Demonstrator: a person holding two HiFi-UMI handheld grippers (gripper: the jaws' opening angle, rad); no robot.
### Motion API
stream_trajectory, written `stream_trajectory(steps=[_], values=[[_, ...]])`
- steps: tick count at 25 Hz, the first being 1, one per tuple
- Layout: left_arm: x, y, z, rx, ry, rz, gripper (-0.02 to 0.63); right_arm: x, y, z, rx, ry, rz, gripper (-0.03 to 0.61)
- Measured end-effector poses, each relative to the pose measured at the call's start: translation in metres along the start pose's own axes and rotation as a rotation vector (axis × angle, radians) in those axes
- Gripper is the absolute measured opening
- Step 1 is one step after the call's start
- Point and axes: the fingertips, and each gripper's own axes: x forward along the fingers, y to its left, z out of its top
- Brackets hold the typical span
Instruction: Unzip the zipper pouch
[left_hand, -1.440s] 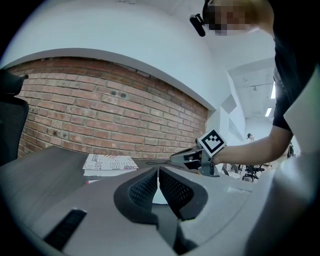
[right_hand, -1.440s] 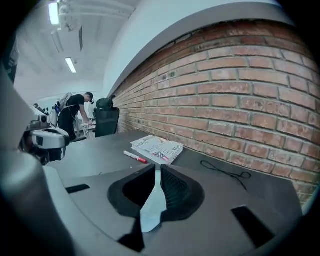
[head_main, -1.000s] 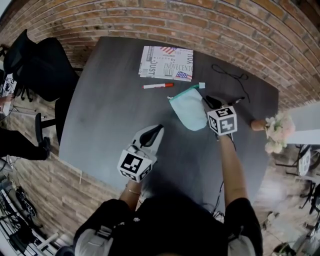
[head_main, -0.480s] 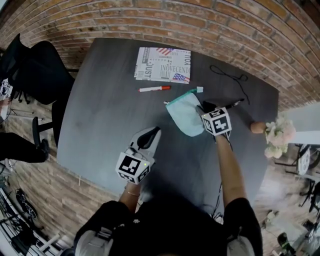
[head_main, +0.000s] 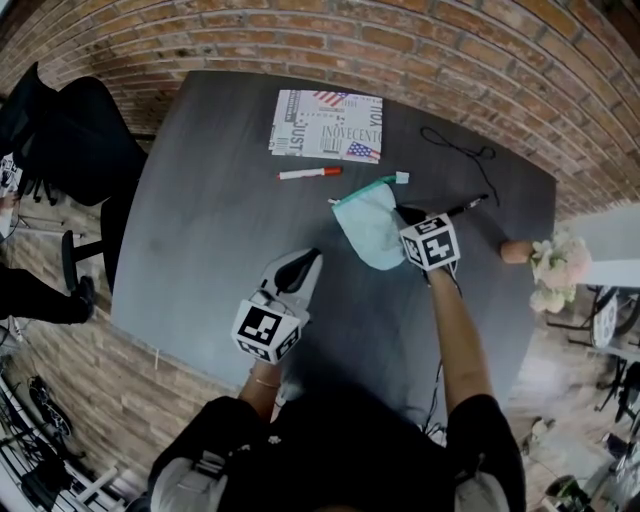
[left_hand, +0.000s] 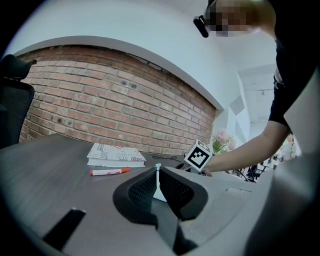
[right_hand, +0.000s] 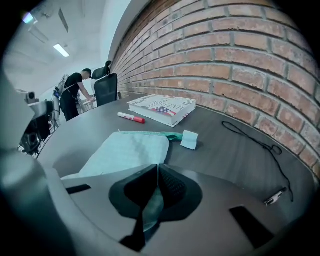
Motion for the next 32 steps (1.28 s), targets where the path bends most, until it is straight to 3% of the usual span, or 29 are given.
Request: stream_trajectory(steps=[4, 14, 21, 32], values=[[-0.006, 0.002, 0.002, 0.004, -0.016, 0.012, 0.005, -0.012, 0.002, 0.001, -0.028, -0.020, -0.044, 0.006], [-0.020, -0.005, 0.011, -0.003, -0.056, 0.010, 0.005, -0.090, 0.037, 0.024, -0.120, -0.207, -0.123, 0.005], [-0.029, -0.029, 0.018, 0.010, -0.074, -0.038, 0.005, -0.154, 0.071, 0.036, -0.180, -0.316, -0.143, 0.005], [-0.044, -0.062, 0.007, -0.006, -0.064, -0.071, 0.005, -0.240, 0.119, 0.031, -0.192, -0.436, -0.145, 0.005]])
